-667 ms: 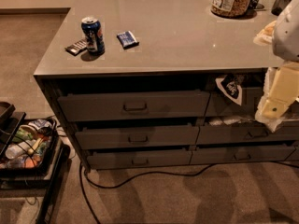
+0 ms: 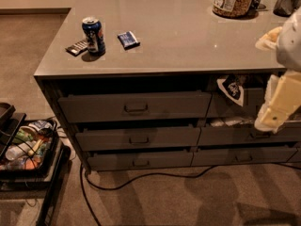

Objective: Open bottom drawer

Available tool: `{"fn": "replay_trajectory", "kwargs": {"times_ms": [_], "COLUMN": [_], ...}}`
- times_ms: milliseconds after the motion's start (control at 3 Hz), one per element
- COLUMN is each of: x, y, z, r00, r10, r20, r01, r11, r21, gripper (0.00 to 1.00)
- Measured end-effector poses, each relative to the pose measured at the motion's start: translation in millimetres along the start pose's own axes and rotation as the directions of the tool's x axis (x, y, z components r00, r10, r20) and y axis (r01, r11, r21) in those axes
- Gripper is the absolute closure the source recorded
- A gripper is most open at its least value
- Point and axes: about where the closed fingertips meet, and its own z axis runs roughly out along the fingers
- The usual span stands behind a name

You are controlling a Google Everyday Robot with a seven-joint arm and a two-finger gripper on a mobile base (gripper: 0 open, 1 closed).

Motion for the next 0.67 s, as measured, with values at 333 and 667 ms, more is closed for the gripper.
{"fn": "replay_trajectory", "kwargs": {"times_ms": [333, 667], "x": [-14.1, -27.5], "y": [37.9, 77.4], "z": [4.9, 34.5], "r00": [0.992, 0.967], "r10": [-0.05, -0.1], "r20": [0.119, 0.234], "r01": [0.044, 0.083], "r11": [0.998, 0.9933], "r21": [0.046, 0.079], "gripper": [0.0, 0.0]}}
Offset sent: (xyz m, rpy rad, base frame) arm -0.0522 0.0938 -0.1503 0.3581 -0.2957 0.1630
